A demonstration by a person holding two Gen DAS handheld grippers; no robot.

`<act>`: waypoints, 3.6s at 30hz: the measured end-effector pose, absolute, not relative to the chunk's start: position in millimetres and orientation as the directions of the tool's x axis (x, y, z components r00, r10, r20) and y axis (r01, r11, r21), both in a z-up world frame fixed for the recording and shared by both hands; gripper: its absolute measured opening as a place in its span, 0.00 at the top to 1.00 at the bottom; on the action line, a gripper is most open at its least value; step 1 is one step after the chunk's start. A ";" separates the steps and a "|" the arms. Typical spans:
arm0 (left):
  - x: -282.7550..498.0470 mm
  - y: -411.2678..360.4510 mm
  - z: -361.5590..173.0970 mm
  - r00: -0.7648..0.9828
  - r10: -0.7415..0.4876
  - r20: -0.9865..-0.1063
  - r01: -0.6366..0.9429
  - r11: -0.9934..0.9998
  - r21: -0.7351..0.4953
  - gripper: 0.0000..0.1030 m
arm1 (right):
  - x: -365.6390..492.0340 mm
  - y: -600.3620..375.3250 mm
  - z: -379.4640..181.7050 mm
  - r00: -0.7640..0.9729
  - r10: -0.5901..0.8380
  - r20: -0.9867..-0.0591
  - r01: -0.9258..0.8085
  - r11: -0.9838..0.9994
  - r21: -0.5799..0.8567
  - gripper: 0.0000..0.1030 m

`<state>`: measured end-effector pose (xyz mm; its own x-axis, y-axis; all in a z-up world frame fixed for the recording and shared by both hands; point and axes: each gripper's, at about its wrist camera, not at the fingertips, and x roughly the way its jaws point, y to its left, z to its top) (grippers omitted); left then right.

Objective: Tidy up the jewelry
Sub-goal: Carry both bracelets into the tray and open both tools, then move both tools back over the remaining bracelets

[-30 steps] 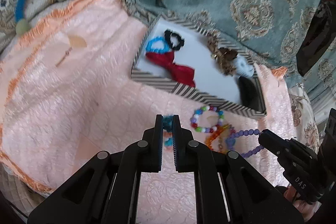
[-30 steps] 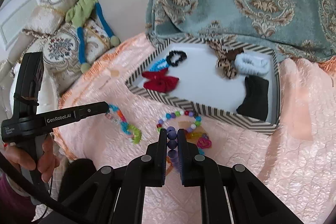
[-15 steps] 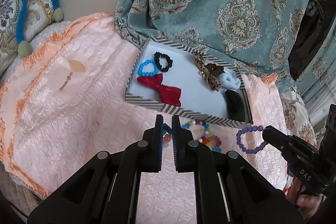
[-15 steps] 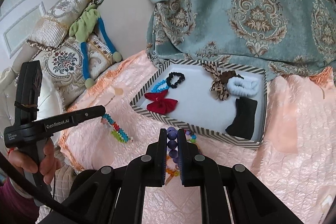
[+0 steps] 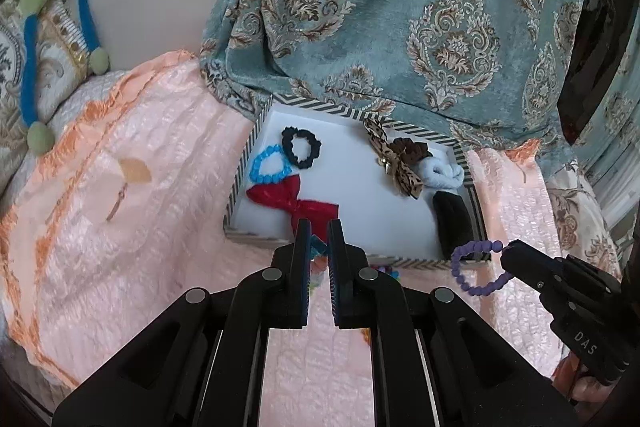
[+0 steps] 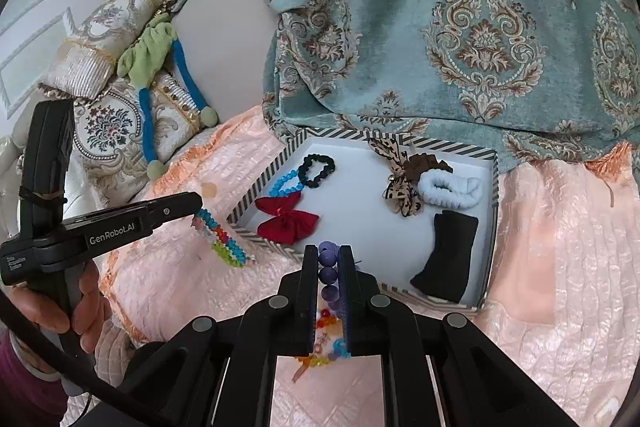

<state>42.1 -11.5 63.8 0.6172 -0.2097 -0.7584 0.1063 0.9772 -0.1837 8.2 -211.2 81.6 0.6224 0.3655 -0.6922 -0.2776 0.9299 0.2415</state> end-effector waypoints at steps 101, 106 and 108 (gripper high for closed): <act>2.8 -23.8 11.9 0.586 -0.083 -0.806 0.029 0.996 -0.081 0.59 | -23.3 -225.7 20.3 0.558 0.252 -0.791 -0.123 0.967 0.221 0.59; -3.1 -22.2 2.9 0.564 -0.090 -0.821 0.023 0.995 -0.093 0.59 | -28.4 -232.5 8.1 0.538 0.248 -0.806 -0.105 0.968 0.227 0.59; -3.3 -21.2 -1.0 0.556 -0.089 -0.827 0.021 0.995 -0.093 0.59 | -27.8 -232.1 4.3 0.529 0.250 -0.811 -0.105 0.967 0.230 0.59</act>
